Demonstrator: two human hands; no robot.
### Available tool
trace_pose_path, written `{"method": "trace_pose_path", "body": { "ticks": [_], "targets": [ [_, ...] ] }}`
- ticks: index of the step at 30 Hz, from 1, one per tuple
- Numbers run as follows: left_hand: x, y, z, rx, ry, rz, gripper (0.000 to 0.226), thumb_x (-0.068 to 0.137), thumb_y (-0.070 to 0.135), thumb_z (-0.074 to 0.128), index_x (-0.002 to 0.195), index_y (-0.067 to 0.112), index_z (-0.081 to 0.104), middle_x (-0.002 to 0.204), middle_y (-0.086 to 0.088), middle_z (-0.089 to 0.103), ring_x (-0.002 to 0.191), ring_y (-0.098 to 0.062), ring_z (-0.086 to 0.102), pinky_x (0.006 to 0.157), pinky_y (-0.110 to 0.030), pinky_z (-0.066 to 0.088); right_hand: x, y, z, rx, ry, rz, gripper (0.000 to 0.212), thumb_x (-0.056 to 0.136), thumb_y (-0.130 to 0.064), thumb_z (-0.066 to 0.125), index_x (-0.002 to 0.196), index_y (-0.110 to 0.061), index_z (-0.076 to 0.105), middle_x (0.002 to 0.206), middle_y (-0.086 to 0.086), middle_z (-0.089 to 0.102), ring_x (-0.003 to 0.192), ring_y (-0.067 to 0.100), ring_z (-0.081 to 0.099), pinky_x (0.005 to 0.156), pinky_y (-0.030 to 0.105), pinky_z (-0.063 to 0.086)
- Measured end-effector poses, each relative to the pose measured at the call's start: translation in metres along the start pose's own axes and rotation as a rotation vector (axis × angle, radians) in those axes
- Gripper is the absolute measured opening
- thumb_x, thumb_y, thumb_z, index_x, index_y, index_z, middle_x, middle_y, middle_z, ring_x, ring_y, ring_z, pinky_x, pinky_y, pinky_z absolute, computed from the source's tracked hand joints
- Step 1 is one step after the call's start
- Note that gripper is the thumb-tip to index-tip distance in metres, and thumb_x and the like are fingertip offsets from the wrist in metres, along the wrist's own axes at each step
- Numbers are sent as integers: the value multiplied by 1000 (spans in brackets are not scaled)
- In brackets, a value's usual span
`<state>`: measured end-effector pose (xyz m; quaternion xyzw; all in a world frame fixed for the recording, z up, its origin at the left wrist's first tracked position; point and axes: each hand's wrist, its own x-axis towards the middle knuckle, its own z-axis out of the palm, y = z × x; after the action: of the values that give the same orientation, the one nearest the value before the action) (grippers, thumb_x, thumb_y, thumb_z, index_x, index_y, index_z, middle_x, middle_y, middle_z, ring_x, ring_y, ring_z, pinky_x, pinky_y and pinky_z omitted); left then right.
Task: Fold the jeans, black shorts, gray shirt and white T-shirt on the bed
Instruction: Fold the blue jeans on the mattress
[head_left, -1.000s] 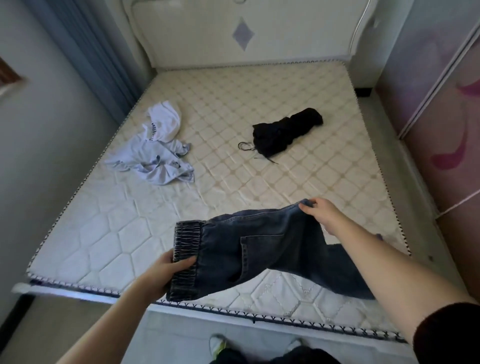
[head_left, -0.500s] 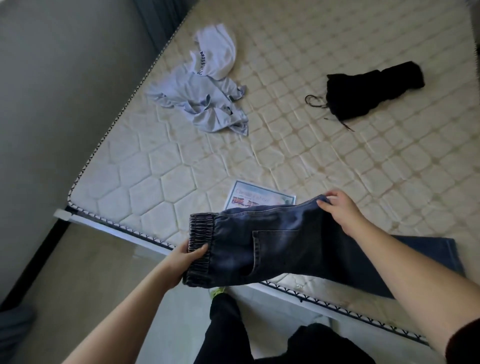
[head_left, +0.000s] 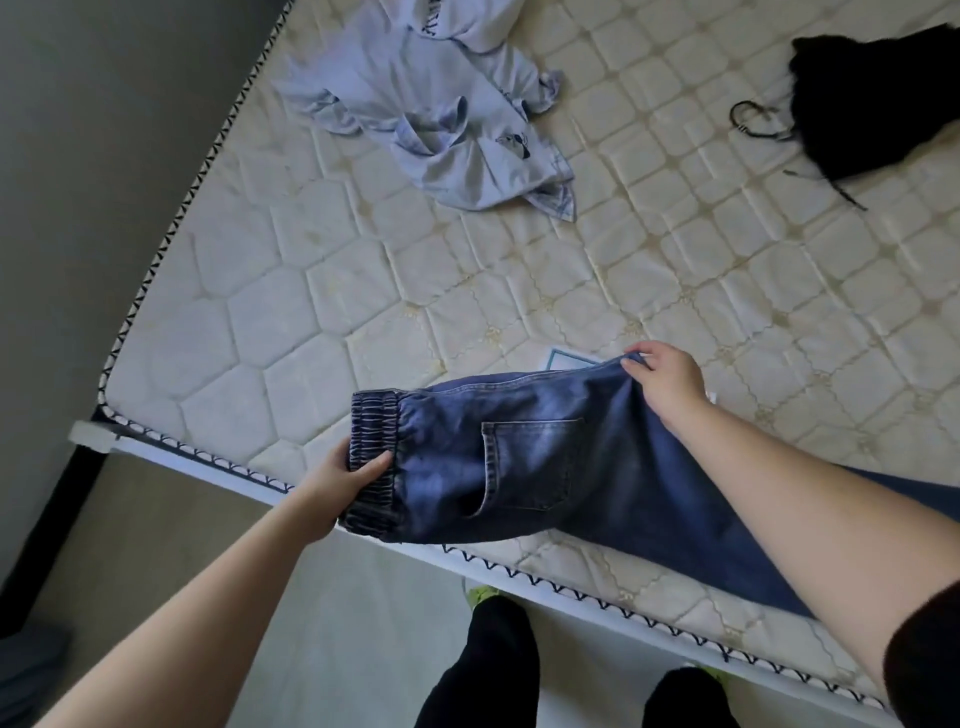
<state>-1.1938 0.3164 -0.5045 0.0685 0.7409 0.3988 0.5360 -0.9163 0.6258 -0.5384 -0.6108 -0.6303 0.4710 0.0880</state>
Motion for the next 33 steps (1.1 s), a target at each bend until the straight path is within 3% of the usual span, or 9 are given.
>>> {"method": "trace_pose_path", "body": {
  "ticks": [6,10,13,15,20,23,26,30,33],
  "targets": [
    [66,-9,-43,94,12,-85,24,94,17,63,117,14,59,103,-8,74,86,-19,72,69,-30,59,56,-9,42,-157,-66,-49,16,84,-17,74,99,-12,73,101,11,74,99,23,67,86,26,45],
    [121,-14,-45,319,187,-33,32,91,21,68,119,9,57,110,-18,69,97,-31,66,91,-49,54,87,-11,67,-205,-46,-63,22,88,-11,67,110,-11,70,110,15,71,106,26,64,83,21,40],
    [140,-12,-37,585,451,16,49,90,31,67,131,14,48,119,-19,61,103,-36,61,88,-48,52,87,-10,89,-337,38,-45,50,94,-14,57,142,-14,45,140,16,51,128,31,47,104,33,35],
    [140,-22,-17,810,520,182,59,88,30,67,140,15,43,132,-18,53,117,-37,53,97,-48,46,64,-2,108,-501,103,-192,62,94,-20,57,150,-9,33,152,15,37,138,32,36,111,42,29],
    [123,-49,58,1271,306,659,70,85,29,66,148,19,40,153,-14,38,141,-35,35,113,-52,33,-11,35,158,-671,3,-612,70,92,-29,61,151,-7,31,158,9,28,146,27,26,118,48,24],
    [132,-56,73,1400,206,526,61,97,39,28,156,25,18,161,-8,19,149,-31,17,119,-50,19,-12,41,183,-801,-158,-603,71,98,-44,44,155,-13,16,163,3,10,150,20,12,122,41,9],
    [148,-70,59,1468,174,380,66,91,58,-8,153,33,-9,163,6,-5,151,-22,-5,120,-43,-2,10,47,196,-943,-283,-533,72,98,-58,23,156,-22,-1,164,-2,-9,150,14,-7,119,38,-8],
    [163,-79,39,1500,112,410,75,83,70,-19,149,35,-13,160,11,-8,150,-16,-5,119,-38,-7,41,62,192,-1007,-445,-539,83,86,-76,9,145,-32,-29,157,-9,-32,140,6,-35,112,39,-25],
    [174,-86,42,1511,88,323,69,80,71,-21,139,39,-37,153,14,-31,141,-9,-28,113,-35,-24,50,67,193,-972,-532,-540,102,69,-93,14,132,-38,-45,143,-14,-51,130,4,-48,102,36,-38]
  ]
}}
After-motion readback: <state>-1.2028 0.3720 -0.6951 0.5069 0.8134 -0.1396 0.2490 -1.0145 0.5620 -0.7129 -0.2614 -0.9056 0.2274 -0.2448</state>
